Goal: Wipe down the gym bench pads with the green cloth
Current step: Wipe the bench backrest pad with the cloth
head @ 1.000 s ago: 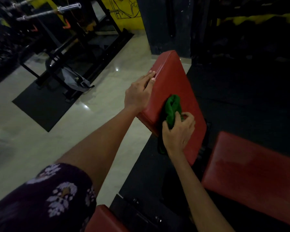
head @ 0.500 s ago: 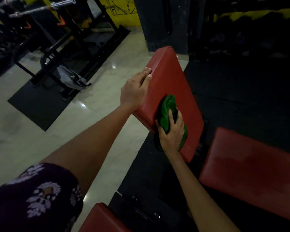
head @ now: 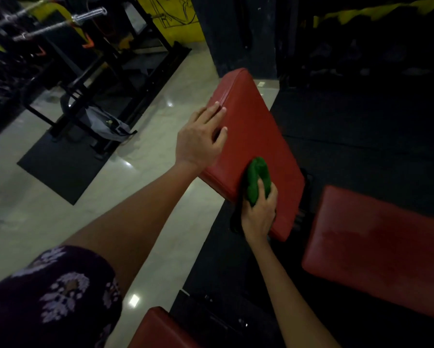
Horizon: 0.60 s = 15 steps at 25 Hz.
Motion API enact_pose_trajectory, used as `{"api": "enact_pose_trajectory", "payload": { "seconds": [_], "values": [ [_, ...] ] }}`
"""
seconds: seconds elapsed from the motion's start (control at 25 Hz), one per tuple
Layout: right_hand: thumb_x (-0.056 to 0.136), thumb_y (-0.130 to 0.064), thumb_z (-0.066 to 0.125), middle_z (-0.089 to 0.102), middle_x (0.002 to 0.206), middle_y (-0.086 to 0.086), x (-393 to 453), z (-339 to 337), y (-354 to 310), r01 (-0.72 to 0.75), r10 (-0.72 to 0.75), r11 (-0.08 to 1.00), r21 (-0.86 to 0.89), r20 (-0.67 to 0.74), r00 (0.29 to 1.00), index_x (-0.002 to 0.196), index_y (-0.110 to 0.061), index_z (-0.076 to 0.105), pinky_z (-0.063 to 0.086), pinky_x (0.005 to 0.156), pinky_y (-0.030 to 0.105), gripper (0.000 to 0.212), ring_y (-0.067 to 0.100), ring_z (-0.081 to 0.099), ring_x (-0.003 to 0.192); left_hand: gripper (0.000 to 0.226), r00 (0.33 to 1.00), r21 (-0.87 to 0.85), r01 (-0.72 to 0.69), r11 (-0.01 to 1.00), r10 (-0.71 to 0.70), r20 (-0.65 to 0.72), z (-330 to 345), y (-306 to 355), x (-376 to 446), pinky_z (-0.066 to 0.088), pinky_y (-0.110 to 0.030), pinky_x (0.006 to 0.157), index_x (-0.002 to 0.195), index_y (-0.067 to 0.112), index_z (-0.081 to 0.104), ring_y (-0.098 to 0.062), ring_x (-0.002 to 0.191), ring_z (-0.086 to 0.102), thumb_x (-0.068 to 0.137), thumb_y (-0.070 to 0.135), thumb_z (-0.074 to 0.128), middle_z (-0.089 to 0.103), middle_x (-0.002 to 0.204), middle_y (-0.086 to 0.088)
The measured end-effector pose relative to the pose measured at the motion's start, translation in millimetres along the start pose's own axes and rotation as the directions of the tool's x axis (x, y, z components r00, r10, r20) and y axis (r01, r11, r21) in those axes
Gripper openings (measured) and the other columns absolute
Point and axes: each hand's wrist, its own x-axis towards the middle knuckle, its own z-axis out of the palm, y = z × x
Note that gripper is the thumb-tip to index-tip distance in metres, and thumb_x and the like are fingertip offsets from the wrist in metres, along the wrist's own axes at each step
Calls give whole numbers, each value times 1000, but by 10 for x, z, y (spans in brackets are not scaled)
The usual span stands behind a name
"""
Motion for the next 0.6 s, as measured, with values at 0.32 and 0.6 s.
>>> {"api": "enact_pose_trajectory", "payload": {
  "seconds": [0.32, 0.6],
  "values": [
    [93, -27, 54, 43, 139, 11, -74, -72, -313, -94, 90, 988, 124, 37, 995, 134, -6, 46, 40, 96, 37, 47, 29, 47, 121, 32, 987, 168, -126, 978, 141, -80, 93, -11, -54, 53, -35, 82, 111, 13, 70, -26, 107, 63, 88, 24, 49, 67, 118, -4],
    [97, -32, 47, 36, 143, 12, 106, -100, 356, -342, 339, 940, 4, 125, 932, 142, -13, 37, 40, 97, 40, 50, 33, 46, 121, 32, 991, 133, -105, 986, 114, -63, 79, 24, -45, 51, -34, 85, 111, 10, 68, -24, 108, 62, 87, 23, 51, 67, 117, -4]
  ]
}}
